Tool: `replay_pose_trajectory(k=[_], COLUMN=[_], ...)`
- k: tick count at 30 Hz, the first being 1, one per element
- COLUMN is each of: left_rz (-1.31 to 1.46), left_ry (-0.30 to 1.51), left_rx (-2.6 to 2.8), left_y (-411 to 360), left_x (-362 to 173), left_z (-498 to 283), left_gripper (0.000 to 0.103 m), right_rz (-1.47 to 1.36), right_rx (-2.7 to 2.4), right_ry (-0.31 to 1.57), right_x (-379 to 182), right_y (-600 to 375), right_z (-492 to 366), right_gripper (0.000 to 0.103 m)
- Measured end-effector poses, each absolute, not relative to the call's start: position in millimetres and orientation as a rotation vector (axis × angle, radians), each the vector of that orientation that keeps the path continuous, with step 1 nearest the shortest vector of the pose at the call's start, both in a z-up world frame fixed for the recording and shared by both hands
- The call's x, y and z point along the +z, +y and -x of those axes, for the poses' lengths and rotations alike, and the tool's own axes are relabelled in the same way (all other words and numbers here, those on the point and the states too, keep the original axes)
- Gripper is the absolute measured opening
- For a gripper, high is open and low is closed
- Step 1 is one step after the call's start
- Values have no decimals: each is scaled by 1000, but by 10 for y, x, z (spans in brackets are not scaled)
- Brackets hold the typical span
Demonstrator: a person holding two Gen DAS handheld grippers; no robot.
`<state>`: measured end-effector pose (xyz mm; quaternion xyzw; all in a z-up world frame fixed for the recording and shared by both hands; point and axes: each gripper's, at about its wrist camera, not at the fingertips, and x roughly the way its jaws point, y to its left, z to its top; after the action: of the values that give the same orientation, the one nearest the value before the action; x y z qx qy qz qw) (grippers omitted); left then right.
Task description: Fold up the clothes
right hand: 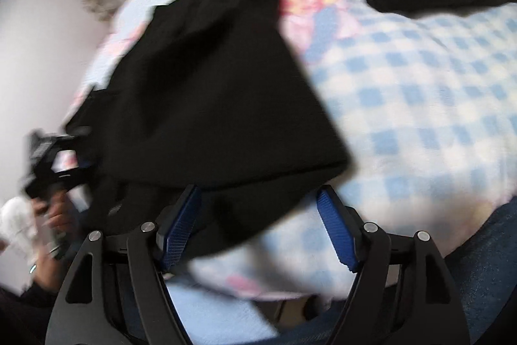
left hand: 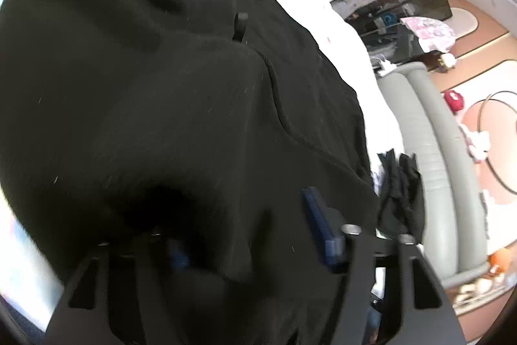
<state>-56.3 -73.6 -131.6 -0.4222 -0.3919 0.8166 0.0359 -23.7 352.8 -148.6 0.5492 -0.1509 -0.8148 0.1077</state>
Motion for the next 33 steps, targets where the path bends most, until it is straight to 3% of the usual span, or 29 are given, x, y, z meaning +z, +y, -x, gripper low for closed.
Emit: replay_pose_trajectory(k=[1,4,6,8,10,12,14,16,24,26,27,29,31,33], left_rz=[1321,1295,1254,1300,1350,1345,1337,1334,1344,1342,1337,1316,1287,1275], left_ry=[-1180,-1154,-1134,-1101,-1064,-1059,-1060,-1053,-901,-919,-918,-879,-840,-811], left_rx=[2512,2565,2576,2536,2529,2518,2505,2505,2547,2535,2533,2535,2541,2542], left_y=[-702,-672,-675,-702,-713,-716,-716,-698,-553,-538,-522,-482,-425,-388], left_x=[-1305,-1151,-1022,-1014,-1059,-1072,-1084,-1112,-1084,-1093,-1091,-1065,-1023,-994], left_z=[592,525,425,402,415,416,417,438,586,638,661,726,808,939], left_gripper=[2,5,5,7,7,8,14,33,33,33,31,28,18,18], right_rz=[-1617,-1631,-1609,-1546,-1438,-1376,-1380,-1397,-1601,-1667,-1682,-1696,-1685,-1690], right_rx=[-2413,-2480,-2498,-2518,-2562,-2559,-2540,-2518,-2377,-2330,-2344,-2358,-2394,-2476], right_ry=[-491,-405,-370,-359,-360,-332,-272,-216,-192,-181,-158,-140,-126,-57], right_x=[-1510,-1366,-1126,-847,-549,-436,-438,-505,-1180,-1346,-1379,-1400,-1356,-1313], right_y=[3549,3518,3555,3623,3704,3643,3497,3320,2827,2819,2878,3004,3223,3439], right_z=[240,206,153,112,216,432,692,999,1981,2097,2100,2087,2026,1975], right_gripper=[66,55,55,57,69,70,70,70,68,64,55,54,49,44])
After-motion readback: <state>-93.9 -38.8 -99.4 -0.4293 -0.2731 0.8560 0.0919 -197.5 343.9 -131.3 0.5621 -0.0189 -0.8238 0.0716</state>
